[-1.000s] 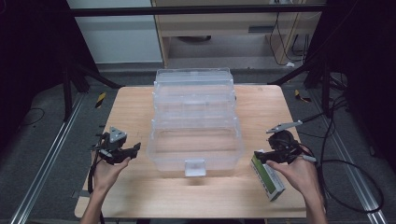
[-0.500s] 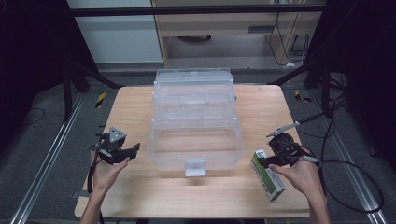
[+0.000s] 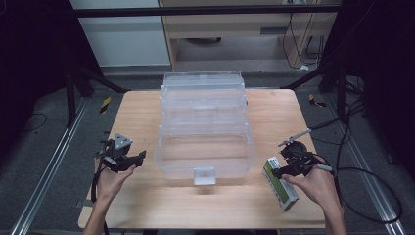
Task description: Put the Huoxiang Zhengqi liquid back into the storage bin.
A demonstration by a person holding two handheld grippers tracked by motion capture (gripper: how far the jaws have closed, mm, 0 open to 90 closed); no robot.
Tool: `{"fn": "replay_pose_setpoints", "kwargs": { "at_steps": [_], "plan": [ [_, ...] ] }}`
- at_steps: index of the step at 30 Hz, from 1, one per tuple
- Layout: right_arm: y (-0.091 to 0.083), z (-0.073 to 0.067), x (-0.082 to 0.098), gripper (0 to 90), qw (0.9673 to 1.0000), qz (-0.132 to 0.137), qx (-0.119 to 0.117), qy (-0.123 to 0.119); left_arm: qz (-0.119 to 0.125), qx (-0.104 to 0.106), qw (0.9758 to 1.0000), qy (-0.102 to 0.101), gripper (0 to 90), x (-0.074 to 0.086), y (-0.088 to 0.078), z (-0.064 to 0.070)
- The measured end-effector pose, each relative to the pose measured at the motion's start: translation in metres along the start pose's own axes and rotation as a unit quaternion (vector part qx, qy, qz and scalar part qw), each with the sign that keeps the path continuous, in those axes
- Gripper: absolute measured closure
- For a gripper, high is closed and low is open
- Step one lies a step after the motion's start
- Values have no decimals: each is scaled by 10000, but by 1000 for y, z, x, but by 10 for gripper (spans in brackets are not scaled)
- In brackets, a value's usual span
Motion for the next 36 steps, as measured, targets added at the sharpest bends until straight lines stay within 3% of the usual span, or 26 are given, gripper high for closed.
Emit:
{"fn": "replay_pose_setpoints", "kwargs": {
  "at_steps": [15, 36],
  "plan": [
    [10, -3, 6, 444, 9990, -457, -18, -10, -119, -22, 9999, 30, 351, 2, 5, 1],
    [15, -2, 7, 487, 9973, -724, -52, 109, -207, 0, 9997, 107, 343, 4, 8, 3]
  ]
}}
Point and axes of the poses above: each handheld gripper's, and its own axes: y roughly forward along the jaws, x roughly out of its underside, z roughly to its right, the point moved 2 cm from there along y, roughly forward along the jaws, and after that the axes turned 8 degrees about z, right-handed, at the moved point
